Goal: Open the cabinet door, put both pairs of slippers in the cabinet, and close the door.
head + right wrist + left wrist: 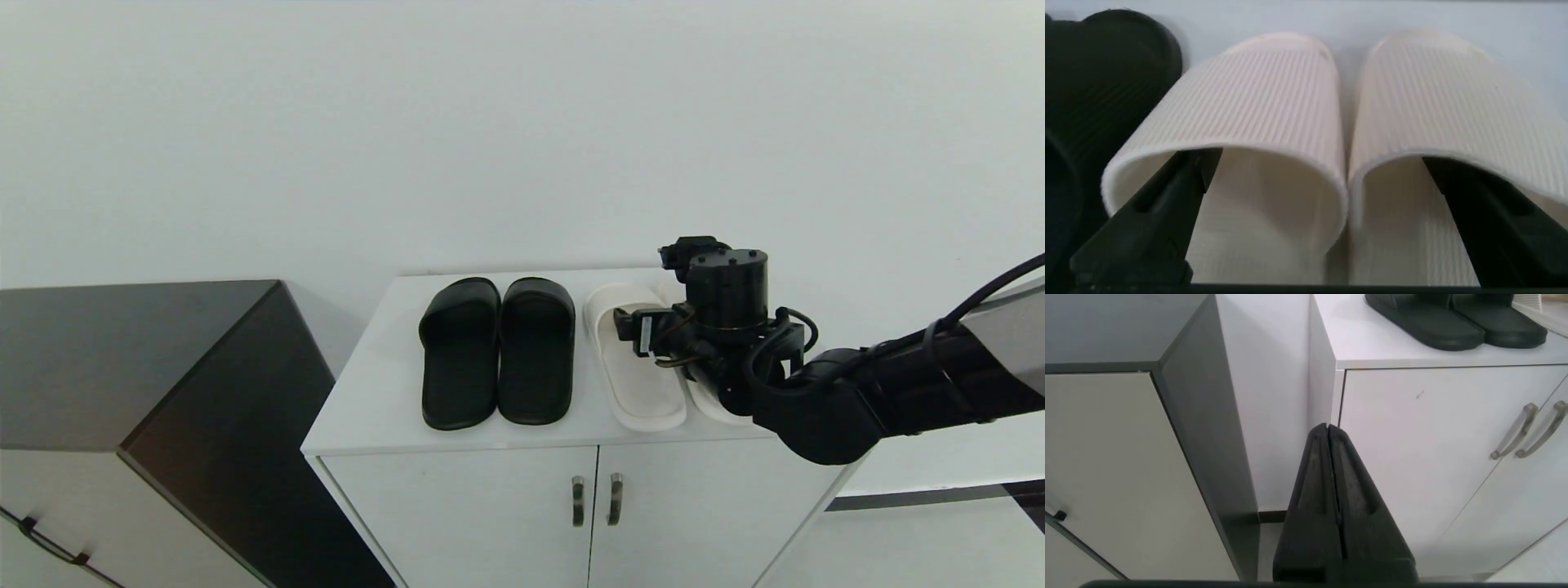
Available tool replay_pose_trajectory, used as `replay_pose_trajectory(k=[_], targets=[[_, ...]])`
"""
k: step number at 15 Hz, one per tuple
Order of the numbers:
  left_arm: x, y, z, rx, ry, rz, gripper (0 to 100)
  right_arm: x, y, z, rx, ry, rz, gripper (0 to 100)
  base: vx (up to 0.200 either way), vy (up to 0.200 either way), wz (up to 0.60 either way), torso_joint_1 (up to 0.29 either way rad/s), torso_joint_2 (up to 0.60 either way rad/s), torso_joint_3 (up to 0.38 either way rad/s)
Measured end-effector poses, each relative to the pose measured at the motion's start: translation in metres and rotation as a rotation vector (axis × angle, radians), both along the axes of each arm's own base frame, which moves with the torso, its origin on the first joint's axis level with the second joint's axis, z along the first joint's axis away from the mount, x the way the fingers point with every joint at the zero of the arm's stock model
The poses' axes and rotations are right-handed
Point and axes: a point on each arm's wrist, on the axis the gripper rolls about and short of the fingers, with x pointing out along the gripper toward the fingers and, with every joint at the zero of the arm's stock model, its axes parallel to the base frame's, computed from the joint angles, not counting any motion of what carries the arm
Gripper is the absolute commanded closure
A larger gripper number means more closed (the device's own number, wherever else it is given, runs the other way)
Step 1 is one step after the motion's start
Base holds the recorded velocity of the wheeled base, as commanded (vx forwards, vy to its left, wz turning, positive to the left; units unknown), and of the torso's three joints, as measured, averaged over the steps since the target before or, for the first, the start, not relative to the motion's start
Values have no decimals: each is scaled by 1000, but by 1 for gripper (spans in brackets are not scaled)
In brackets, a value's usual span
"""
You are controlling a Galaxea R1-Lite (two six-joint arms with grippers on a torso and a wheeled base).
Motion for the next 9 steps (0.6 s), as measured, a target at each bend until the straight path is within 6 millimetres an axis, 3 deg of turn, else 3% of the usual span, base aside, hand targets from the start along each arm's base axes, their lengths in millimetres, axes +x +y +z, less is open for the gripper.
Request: replay_pose_trajectory(k=[1, 2, 9], targets=[[0, 0, 0, 0, 0, 0, 100, 3, -1, 1, -4, -29, 2, 0, 0, 0, 0, 0, 0, 0], [0, 0, 0, 0, 0, 1, 100, 5, -1, 0, -16, -42, 2, 100, 0, 0, 0, 0, 0, 0], [0, 0, 0, 0, 0, 0, 100, 11, 2, -10, -50, -37, 2, 100, 0, 0, 0, 0, 0, 0]])
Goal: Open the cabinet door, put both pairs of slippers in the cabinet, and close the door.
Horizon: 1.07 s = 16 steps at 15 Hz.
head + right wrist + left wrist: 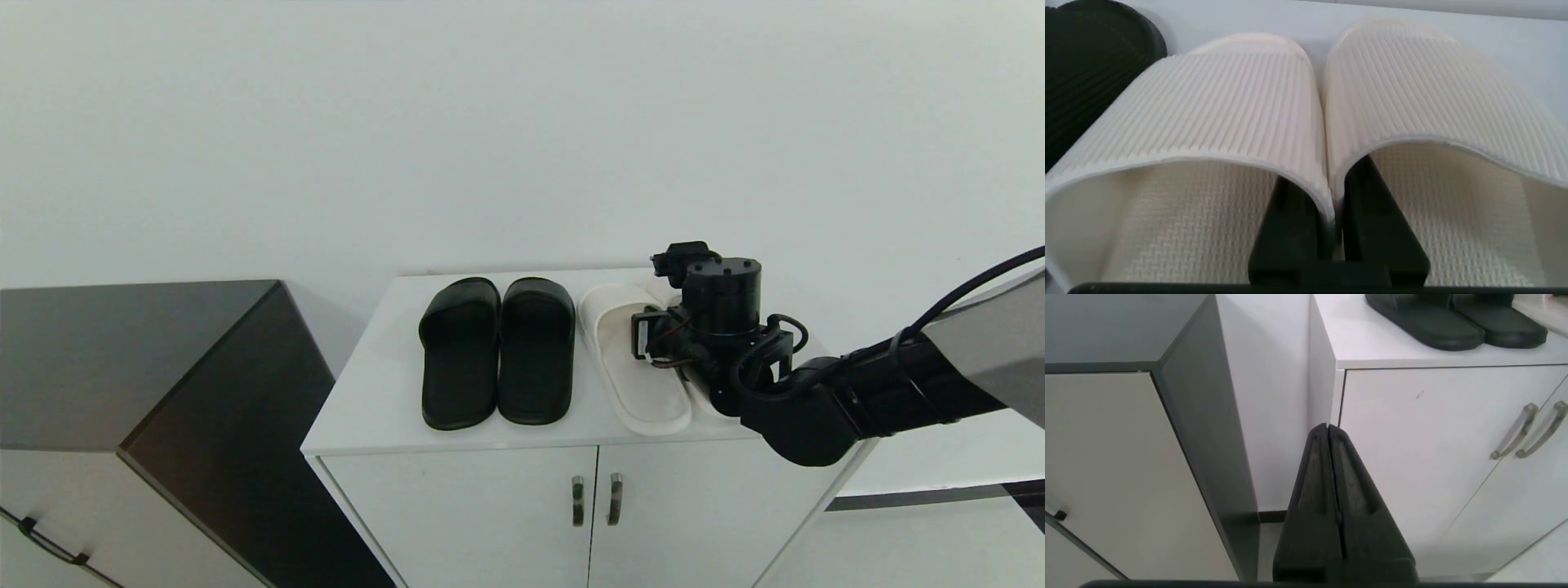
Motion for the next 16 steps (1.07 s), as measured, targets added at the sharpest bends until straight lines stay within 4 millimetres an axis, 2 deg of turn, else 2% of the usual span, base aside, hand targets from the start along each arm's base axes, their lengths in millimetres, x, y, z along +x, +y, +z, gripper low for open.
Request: replay_pose_trajectory(k=[3, 5, 8, 12, 14, 16], targets=[[0, 0, 0, -1, 0, 0, 100, -6, -5, 8, -33, -16, -3, 100, 0, 0, 0, 0, 0, 0], [0, 0, 0, -1, 0, 2, 100, -20, -13, 19, -35, -28, 2, 100, 0, 0, 0, 0, 0, 0], [0, 0, 0, -1, 0, 2, 100, -58, -25, 25, -46, -9, 58, 100, 0, 0, 0, 0, 0, 0], [0, 0, 0, -1, 0, 1, 100, -126, -42, 34, -37, 16, 292, 100, 0, 0, 0, 0, 0, 0], [0, 0, 0, -1, 0, 3, 100, -151, -45, 36, -47, 60, 387, 100, 0, 0, 0, 0, 0, 0], [0, 0, 0, -1, 0, 2, 100, -166, -49, 39, -22, 67, 485, 100, -100, 0, 0, 4, -1, -1]])
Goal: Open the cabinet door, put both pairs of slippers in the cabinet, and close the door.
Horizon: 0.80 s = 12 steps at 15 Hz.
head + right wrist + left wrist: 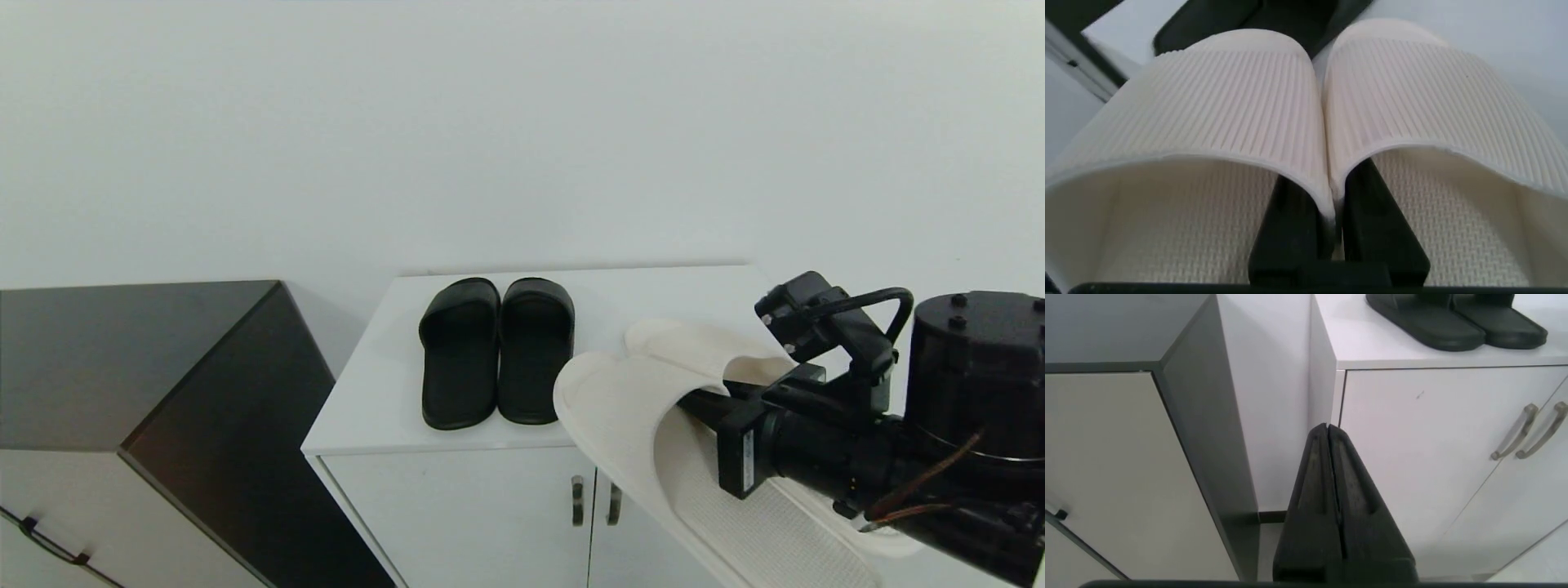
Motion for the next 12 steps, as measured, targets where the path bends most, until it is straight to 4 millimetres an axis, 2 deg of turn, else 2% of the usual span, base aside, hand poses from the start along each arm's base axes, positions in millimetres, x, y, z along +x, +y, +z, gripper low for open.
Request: replay_pose_trajectory(k=[5, 12], targets=[[0, 0, 0, 1, 0, -1, 100, -11, -7, -6, -1, 20, 67, 100, -200, 0, 0, 1, -2, 4], [0, 0, 0, 0, 0, -1, 100, -17, -13, -15, -17, 43, 131, 100, 0, 0, 0, 0, 0, 0]])
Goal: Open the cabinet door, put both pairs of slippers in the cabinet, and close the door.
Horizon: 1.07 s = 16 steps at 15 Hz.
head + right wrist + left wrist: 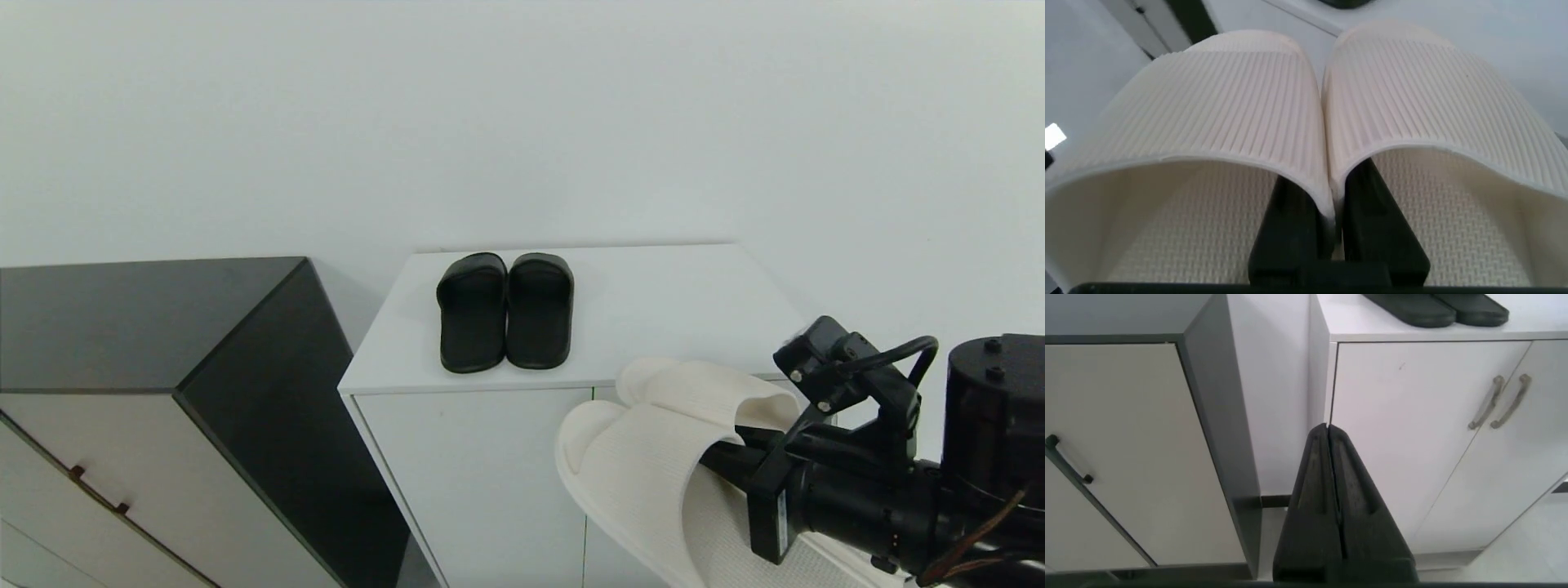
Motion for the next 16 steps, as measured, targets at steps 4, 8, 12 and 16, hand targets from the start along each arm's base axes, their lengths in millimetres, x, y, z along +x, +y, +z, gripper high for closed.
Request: replay_pose_trajectory(k=[4, 8, 12, 16], targets=[[0, 0, 0, 0, -1, 0, 100, -4, -3, -1, -11, -9, 23, 100, 0, 0, 0, -24, 51, 32], [0, 0, 0, -1, 0, -1, 100, -5, -3, -4, -12, -8, 39, 100, 0, 0, 0, -200, 481, 270], [0, 0, 0, -1, 0, 0, 100, -7, -4, -7, -24, -3, 61, 100, 0, 0, 0, -218, 543, 316], [0, 0, 0, 3, -1, 3, 100, -8, -4, -9, -33, 0, 85, 100, 0, 0, 0, -200, 520, 315]])
